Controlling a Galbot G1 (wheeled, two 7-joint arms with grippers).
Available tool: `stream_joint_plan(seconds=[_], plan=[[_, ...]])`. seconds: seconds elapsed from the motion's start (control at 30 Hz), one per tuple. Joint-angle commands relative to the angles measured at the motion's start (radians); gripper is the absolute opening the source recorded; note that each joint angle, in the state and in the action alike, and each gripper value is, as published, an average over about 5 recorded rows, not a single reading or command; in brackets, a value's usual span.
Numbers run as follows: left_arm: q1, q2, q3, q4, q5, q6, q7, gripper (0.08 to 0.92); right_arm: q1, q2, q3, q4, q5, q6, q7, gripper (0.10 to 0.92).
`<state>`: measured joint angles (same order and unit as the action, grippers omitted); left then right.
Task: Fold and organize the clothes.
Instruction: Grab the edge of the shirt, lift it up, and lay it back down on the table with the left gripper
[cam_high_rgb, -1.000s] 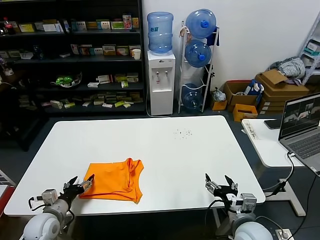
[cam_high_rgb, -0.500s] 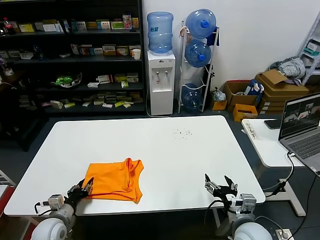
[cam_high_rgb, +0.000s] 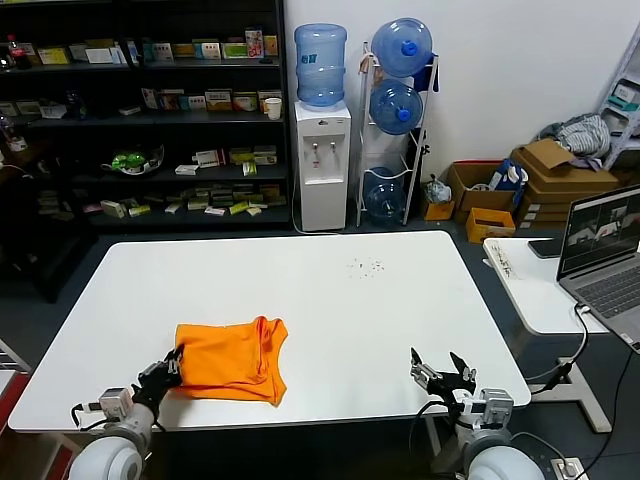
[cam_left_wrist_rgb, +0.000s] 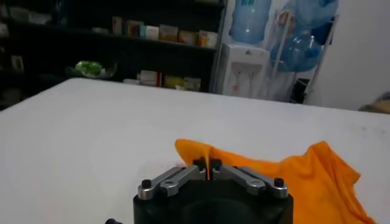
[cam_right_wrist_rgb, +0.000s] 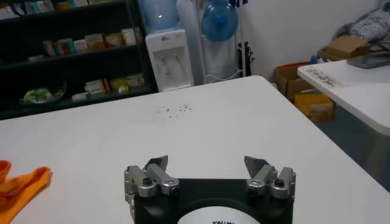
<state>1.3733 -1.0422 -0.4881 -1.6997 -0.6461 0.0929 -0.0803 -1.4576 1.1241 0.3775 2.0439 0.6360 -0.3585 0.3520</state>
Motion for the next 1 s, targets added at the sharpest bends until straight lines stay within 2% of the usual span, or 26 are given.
stream_joint_plan(seconds=[0.03, 0.1, 0.23, 0.3, 0.4, 0.5, 0.6, 0.7, 0.83, 1.0], plan=[[0.040, 0.079, -0.129, -0.232, 0.087, 0.114, -0.106, 0.110, 0.015, -0.002, -0.006, -0.003, 0.003, 0.002, 0.001, 0.823], [0.040, 0.136, -0.213, -0.135, 0.104, 0.115, -0.086, 0.110, 0.019, -0.003, -0.010, -0.003, 0.004, 0.004, -0.001, 0.823], [0.030, 0.263, -0.352, 0.143, 0.186, 0.048, -0.030, 0.110, 0.026, -0.003, -0.017, -0.003, 0.007, 0.010, -0.004, 0.823], [0.042, 0.299, -0.398, 0.202, 0.242, 0.016, -0.015, 0.110, 0.028, -0.002, -0.019, -0.004, 0.006, 0.012, -0.004, 0.823], [0.092, 0.302, -0.427, 0.173, 0.280, -0.001, -0.014, 0.110, 0.030, 0.002, -0.023, -0.006, 0.003, 0.014, -0.004, 0.823], [0.156, 0.253, -0.388, 0.033, 0.250, -0.011, -0.017, 0.110, 0.029, 0.009, -0.023, -0.009, -0.004, 0.021, -0.013, 0.823], [0.193, 0.190, -0.290, -0.141, 0.126, -0.019, -0.014, 0.110, 0.026, 0.015, -0.011, -0.022, -0.028, 0.050, -0.054, 0.823], [0.156, 0.139, -0.098, -0.278, -0.027, -0.020, -0.013, 0.110, 0.022, 0.023, 0.017, -0.048, -0.104, 0.087, -0.125, 0.823], [-0.016, 0.077, 0.200, -0.350, -0.133, -0.030, -0.024, 0.110, 0.015, 0.041, 0.063, -0.079, -0.202, 0.134, -0.180, 0.823], [-0.258, 0.001, 0.502, -0.334, -0.216, 0.028, -0.097, 0.110, -0.003, 0.063, 0.109, -0.083, -0.247, 0.159, -0.196, 0.823]])
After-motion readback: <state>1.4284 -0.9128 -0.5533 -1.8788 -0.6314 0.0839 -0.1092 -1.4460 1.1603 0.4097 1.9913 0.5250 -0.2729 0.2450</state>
